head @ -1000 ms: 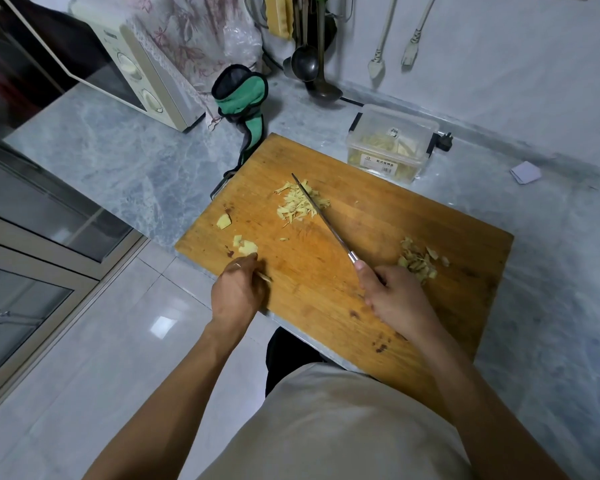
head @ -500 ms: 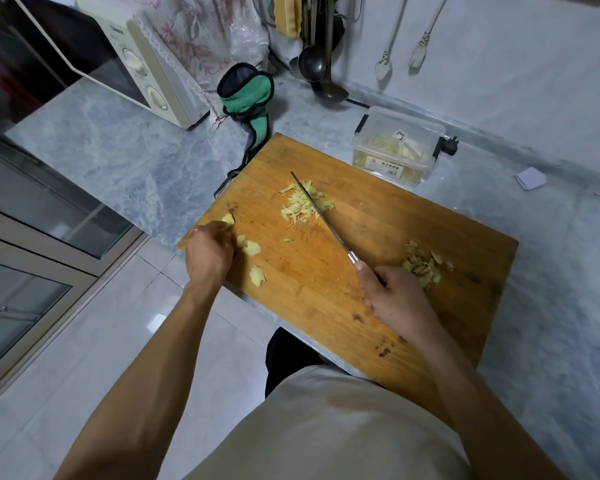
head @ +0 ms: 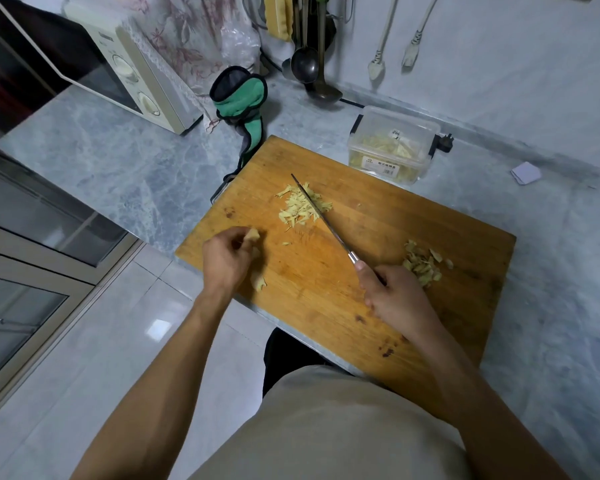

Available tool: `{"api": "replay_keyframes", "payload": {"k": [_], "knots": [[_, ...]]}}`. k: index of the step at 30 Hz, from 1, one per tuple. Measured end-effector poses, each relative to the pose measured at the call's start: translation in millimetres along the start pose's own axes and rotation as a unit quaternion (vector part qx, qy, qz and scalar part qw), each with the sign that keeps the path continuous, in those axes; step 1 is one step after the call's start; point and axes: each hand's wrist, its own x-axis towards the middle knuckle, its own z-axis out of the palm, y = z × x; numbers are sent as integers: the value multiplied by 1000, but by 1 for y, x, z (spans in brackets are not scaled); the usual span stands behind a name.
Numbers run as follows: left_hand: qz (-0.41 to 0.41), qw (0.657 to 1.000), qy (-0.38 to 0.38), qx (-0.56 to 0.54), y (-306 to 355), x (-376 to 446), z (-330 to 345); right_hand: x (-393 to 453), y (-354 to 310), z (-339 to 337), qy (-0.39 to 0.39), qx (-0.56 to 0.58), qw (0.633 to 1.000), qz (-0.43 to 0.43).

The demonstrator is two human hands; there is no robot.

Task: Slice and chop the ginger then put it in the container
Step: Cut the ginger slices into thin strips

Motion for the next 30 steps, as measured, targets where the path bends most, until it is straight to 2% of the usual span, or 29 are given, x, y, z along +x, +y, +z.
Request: {"api": "replay_keyframes", "payload": {"k": [4, 6, 8, 13, 17, 20, 22, 26, 30], "knots": [[-84, 987, -25, -138, 5, -35, 23, -4, 3, 0, 0, 10, 1000, 8], [-119, 977, -47, -170, 5, -47, 34, -6, 5, 0, 1, 4, 1000, 11], [-130, 976, -64, -160, 2, -55, 42, -10, 7, -1, 3, -2, 1000, 7], [-40, 997, -55, -43, 10, -66, 51, -16, 14, -7, 3, 1, 1000, 0], [-85, 992, -78, -55, 22, -69, 55, -20, 20, -11, 9, 8, 1000, 4], [-176, 958, -121, -190, 29, -74, 58, -23, 24, -14, 3, 15, 1000, 14], [-205, 929, -151, -270, 37, -80, 56, -25, 25, -14, -6, 27, 999, 26], [-194, 898, -201, -342, 50, -93, 48, -22, 17, -14, -26, 106, 993, 43], [-179, 885, -238, -357, 65, -101, 40, -19, 0, -16, -48, 171, 983, 36]]}}
